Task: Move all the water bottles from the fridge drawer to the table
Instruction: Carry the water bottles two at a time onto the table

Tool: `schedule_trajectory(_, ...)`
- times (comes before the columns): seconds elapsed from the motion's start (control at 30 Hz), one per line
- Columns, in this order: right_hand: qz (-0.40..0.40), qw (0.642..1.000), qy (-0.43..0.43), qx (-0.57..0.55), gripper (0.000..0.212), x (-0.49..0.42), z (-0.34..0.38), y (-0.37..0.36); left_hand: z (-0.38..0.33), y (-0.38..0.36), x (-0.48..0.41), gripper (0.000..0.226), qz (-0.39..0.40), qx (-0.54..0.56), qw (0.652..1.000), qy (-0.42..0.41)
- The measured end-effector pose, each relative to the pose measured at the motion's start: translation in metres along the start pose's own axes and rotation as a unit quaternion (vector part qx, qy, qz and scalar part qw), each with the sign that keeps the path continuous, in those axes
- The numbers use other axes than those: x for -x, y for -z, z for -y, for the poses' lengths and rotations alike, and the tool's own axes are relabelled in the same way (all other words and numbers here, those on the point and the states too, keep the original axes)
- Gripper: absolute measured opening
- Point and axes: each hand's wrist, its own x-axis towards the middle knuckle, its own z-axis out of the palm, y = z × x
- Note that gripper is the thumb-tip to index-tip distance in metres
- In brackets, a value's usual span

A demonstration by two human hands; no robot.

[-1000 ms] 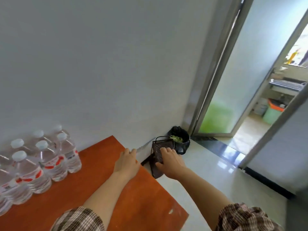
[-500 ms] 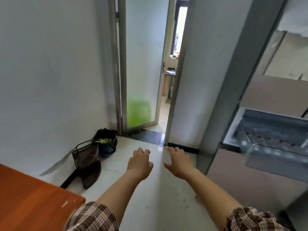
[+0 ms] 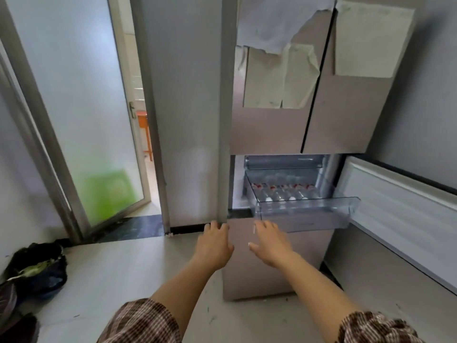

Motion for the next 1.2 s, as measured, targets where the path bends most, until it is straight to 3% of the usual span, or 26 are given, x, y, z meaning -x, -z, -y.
schedule_trajectory(0.3,0.013,0.998,-0.055,0.022,0.065,-0.113,-0.11,0.026,-0.079,-0.052,-0.16,0.051,0.012,0.024,0.998,-0.065)
schedule_trajectory(0.63,0.014,0.998,-0.063,0.022,0.05,-0.241,-0.192,0.041,-0.114,-0.085,-0.291,0.048,0.061,0.038,0.996,-0.062)
schedule_trajectory(1.0,0.131,0.991,0.022,0.003,0.064,-0.362,-0.238,-0.016,-0.112,-0.162,-0.383,0.063,0.164,0.02,0.982,0.087)
schedule_trajectory(1.2,0.196,0.977,0.082,-0.034,0.042,-0.405,-0.249,-0.053,-0.108,-0.203,-0.41,0.059,0.202,-0.013,0.963,0.175)
